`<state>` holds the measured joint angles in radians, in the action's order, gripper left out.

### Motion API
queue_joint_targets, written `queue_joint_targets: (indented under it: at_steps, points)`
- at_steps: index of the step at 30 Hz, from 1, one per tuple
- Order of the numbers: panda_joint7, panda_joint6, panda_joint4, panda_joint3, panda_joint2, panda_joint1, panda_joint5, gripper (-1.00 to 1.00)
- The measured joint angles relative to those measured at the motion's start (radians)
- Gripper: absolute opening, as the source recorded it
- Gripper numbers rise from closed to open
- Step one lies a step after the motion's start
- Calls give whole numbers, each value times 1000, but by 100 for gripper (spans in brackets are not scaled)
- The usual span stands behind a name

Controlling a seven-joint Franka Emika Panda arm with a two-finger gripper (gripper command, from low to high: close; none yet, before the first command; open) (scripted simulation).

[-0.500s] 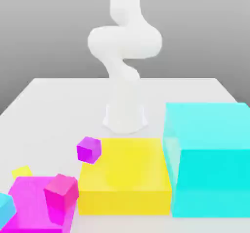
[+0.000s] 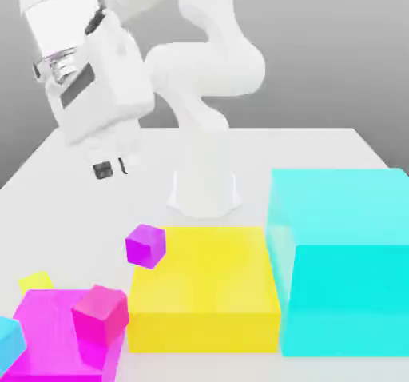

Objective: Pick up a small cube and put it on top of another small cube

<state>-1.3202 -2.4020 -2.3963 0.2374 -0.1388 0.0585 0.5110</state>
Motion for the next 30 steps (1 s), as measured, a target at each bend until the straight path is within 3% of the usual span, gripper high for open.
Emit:
queue_joint_targets:
  at_steps: [9, 13, 18, 24, 25, 30]
  points:
    - [-422, -131, -70, 66, 253, 89, 32, 0]
    - [-658, -216, -110, 135, 323, 98, -24, 0]
    - [-971, -329, -159, 302, 377, 43, -138, 0]
    - [-892, -449, -122, 158, 532, 168, 14, 0]
    - [-869, -467, -114, 124, 559, 197, 43, -100]
    - [-869, -470, -114, 124, 559, 197, 43, -100]
